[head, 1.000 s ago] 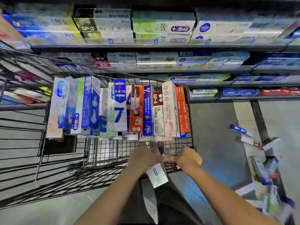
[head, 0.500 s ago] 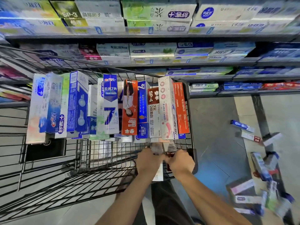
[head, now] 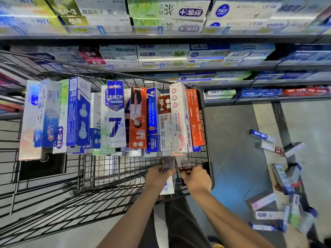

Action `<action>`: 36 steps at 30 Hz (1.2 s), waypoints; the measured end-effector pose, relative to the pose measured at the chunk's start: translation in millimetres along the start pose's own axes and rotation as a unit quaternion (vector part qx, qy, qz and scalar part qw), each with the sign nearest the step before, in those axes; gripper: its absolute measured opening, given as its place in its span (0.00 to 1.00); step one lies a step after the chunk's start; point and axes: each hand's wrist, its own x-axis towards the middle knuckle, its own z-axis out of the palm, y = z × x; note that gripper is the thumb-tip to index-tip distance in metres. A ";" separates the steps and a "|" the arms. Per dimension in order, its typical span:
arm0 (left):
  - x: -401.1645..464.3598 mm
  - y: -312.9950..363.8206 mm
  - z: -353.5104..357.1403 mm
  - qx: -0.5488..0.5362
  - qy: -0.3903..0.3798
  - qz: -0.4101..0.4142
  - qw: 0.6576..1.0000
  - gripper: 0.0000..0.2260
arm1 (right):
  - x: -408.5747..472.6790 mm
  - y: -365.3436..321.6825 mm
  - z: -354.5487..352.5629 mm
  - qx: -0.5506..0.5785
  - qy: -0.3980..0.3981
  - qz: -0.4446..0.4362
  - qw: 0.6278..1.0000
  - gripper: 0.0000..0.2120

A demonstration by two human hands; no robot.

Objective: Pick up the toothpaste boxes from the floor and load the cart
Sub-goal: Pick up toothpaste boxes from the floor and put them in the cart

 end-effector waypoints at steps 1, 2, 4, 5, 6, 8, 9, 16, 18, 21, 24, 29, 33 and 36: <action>-2.0 -2.4 -1.6 0.001 0.005 0.013 1.000 0.09 | -3.0 2.3 -1.7 0.015 0.003 -0.008 1.000 0.15; -4.5 -4.6 -3.9 0.005 0.009 0.026 1.000 0.10 | -5.8 4.6 -3.3 0.030 0.006 -0.018 0.999 0.13; -13.9 -4.2 -10.9 0.012 0.005 0.053 0.999 0.09 | -12.5 8.3 -8.9 0.059 0.014 -0.041 0.997 0.10; -18.6 -3.3 -15.0 0.018 0.001 0.064 0.998 0.08 | -17.3 9.3 -14.0 0.071 0.019 -0.054 0.996 0.09; -24.6 -1.3 -19.7 0.028 -0.001 0.074 0.997 0.08 | -22.0 10.3 -19.7 0.081 0.024 -0.066 0.994 0.09; -38.0 6.2 -28.7 0.048 -0.004 0.098 0.994 0.12 | -34.3 11.9 -33.8 0.106 0.043 -0.089 0.989 0.11; -45.8 12.2 -32.5 0.061 -0.003 0.121 0.991 0.15 | -41.3 12.8 -41.2 0.120 0.056 -0.098 0.986 0.14; -89.9 75.3 -19.7 0.241 -0.038 0.356 0.902 0.20 | -69.8 53.8 -72.7 0.116 0.172 -0.123 0.970 0.23; -95.8 94.1 1.4 0.332 -0.052 0.411 0.848 0.20 | -78.0 82.0 -78.2 0.097 0.196 -0.100 0.971 0.26; -112.9 117.7 36.7 0.476 -0.060 0.478 0.735 0.27 | -92.2 131.3 -82.3 0.080 0.207 -0.057 0.973 0.28; -133.2 133.9 80.6 0.559 -0.056 0.522 0.642 0.33 | -101.1 189.9 -81.1 0.088 0.200 -0.008 0.976 0.31; -160.6 145.4 182.8 0.637 -0.079 0.557 0.526 0.35 | -95.7 292.8 -80.2 0.119 0.203 0.063 0.970 0.35; -178.5 140.0 296.8 0.666 -0.111 0.564 0.475 0.35 | -88.3 390.3 -73.9 0.162 0.212 0.111 0.957 0.34; -195.1 134.4 384.7 0.683 -0.141 0.566 0.440 0.36 | -85.6 467.0 -66.0 0.183 0.192 0.161 0.951 0.34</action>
